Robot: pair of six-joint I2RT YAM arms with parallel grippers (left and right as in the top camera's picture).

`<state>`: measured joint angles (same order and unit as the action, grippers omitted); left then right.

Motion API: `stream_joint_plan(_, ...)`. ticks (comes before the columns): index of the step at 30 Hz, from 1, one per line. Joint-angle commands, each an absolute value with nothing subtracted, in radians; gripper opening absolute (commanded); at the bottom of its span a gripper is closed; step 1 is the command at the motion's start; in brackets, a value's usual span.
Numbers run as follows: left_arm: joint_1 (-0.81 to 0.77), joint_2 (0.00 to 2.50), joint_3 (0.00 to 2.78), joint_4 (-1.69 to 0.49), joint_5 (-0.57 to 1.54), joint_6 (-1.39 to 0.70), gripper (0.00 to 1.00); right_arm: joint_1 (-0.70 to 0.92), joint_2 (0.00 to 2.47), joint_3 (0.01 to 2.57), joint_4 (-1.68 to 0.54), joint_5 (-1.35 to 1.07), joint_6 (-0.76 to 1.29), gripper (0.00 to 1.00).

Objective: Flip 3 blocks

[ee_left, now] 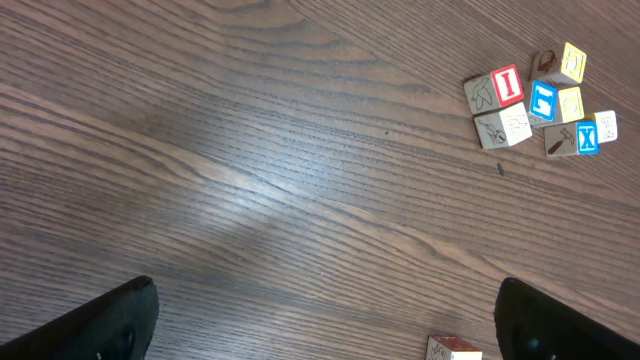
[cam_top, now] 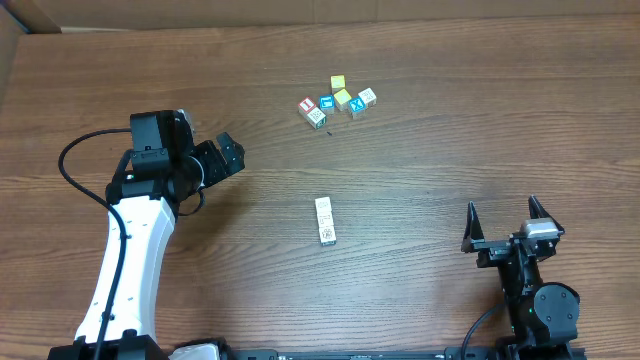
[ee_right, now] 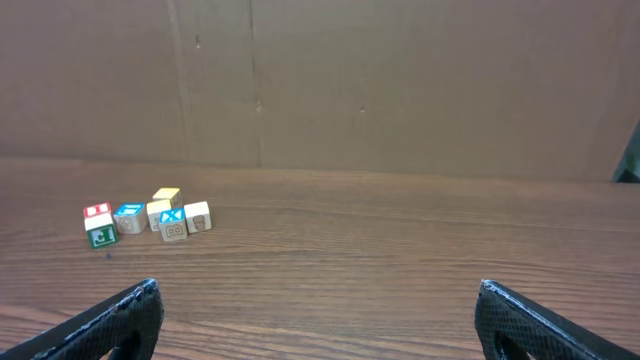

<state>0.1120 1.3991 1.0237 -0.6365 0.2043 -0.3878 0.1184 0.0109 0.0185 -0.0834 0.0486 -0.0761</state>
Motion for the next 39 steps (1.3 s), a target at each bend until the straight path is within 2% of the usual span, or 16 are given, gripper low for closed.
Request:
stream_joint_plan(1,0.113,1.401,1.038,-0.635,0.195,-0.381,1.00,0.115,0.003,0.008,-0.080,0.042,-0.086,1.00)
stream_joint_plan(20,0.111,1.363,1.037,-0.636,0.195,-0.381,1.00,0.115,0.003,0.008,-0.080,0.042,-0.086,1.00)
stream_joint_plan(33,0.111,0.862,1.034,-0.637,0.173,-0.381,1.00,0.115,0.003,0.008,-0.080,0.042,-0.086,1.00)
stream_joint_plan(39,0.112,0.720,1.024,-0.760,0.139,-0.376,1.00,0.115,0.003,0.008,-0.080,0.042,-0.086,1.00)
